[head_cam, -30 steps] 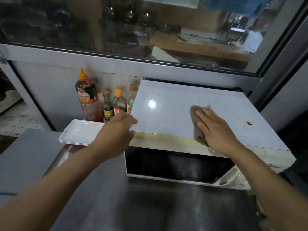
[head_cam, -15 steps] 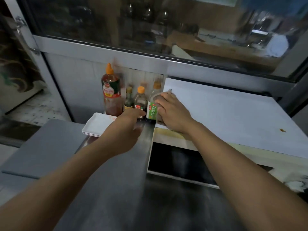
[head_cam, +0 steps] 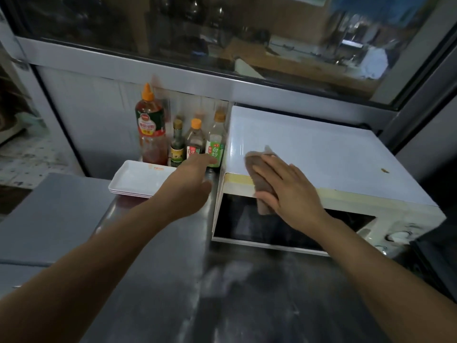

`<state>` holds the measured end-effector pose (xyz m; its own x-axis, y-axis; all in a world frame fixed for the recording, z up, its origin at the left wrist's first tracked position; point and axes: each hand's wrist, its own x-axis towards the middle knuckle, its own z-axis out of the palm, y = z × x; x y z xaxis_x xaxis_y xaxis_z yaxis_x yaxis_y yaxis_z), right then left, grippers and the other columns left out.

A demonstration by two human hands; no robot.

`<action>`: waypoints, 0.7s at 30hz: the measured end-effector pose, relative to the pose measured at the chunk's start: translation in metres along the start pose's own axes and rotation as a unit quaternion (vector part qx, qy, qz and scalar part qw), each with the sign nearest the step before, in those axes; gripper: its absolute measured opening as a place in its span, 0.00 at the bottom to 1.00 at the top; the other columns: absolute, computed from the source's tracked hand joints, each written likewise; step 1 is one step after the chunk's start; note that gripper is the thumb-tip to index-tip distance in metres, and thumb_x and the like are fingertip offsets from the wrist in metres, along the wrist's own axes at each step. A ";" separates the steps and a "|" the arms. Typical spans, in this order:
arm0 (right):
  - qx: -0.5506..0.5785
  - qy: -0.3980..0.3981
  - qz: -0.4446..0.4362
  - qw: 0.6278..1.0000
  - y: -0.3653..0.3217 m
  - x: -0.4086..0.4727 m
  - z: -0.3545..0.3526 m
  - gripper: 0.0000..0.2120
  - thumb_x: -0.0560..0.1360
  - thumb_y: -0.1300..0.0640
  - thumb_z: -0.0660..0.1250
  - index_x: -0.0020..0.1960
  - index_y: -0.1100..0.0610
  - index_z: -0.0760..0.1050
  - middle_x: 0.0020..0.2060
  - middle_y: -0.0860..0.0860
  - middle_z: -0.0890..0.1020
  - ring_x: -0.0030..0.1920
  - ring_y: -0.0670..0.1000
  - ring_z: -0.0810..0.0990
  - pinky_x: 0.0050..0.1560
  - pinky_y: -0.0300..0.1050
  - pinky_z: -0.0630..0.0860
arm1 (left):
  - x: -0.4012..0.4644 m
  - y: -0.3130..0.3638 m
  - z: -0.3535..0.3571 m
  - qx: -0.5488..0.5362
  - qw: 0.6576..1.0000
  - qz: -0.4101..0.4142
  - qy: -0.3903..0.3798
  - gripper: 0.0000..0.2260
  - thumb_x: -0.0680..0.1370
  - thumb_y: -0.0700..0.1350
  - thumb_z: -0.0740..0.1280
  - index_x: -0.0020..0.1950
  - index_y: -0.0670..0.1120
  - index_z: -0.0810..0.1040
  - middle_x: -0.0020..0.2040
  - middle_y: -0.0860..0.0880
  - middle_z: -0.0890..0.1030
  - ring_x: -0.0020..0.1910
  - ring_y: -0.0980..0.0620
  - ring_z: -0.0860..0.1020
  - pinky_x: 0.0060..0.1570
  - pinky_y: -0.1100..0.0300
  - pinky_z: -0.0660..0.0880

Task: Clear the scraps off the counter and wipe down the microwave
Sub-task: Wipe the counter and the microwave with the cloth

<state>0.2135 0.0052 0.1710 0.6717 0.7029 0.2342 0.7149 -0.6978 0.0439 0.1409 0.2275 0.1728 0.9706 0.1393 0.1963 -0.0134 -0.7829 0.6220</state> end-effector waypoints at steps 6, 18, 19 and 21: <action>-0.002 0.058 0.106 0.993 -0.003 -0.016 0.005 0.26 0.78 0.48 0.57 0.73 0.58 0.62 0.71 0.55 0.65 0.72 0.56 0.61 0.73 0.47 0.57 | 0.002 0.014 0.010 -0.030 0.998 0.047 -0.021 0.18 0.77 0.38 0.61 0.66 0.48 0.70 0.65 0.48 0.72 0.64 0.49 0.69 0.62 0.58 0.67; -0.004 0.013 0.060 0.998 -0.009 -0.009 0.005 0.27 0.77 0.50 0.59 0.74 0.52 0.56 0.74 0.50 0.57 0.74 0.51 0.55 0.72 0.54 0.55 | -0.001 0.026 0.025 0.054 0.996 0.064 0.032 0.14 0.75 0.37 0.64 0.60 0.46 0.74 0.59 0.47 0.76 0.58 0.50 0.70 0.55 0.61 0.66; -0.008 0.012 0.071 0.997 0.005 -0.021 0.003 0.27 0.77 0.50 0.59 0.74 0.52 0.57 0.74 0.49 0.58 0.74 0.51 0.56 0.71 0.55 0.56 | 0.000 0.029 0.029 0.075 0.994 0.074 0.039 0.13 0.75 0.37 0.65 0.59 0.46 0.75 0.60 0.48 0.76 0.59 0.50 0.70 0.57 0.59 0.66; -0.016 0.014 0.101 0.995 0.038 -0.047 -0.001 0.26 0.77 0.51 0.58 0.74 0.51 0.57 0.74 0.48 0.58 0.74 0.51 0.57 0.70 0.57 0.56 | 0.004 0.040 0.037 0.093 0.990 0.099 0.041 0.13 0.75 0.38 0.64 0.59 0.46 0.75 0.61 0.49 0.75 0.61 0.50 0.69 0.62 0.55 0.64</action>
<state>0.2091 -0.0545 0.1625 0.7945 0.5445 0.2688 0.5597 -0.8284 0.0235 0.1533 0.1745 0.1701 0.9307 0.0149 0.3654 -0.1493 -0.8966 0.4168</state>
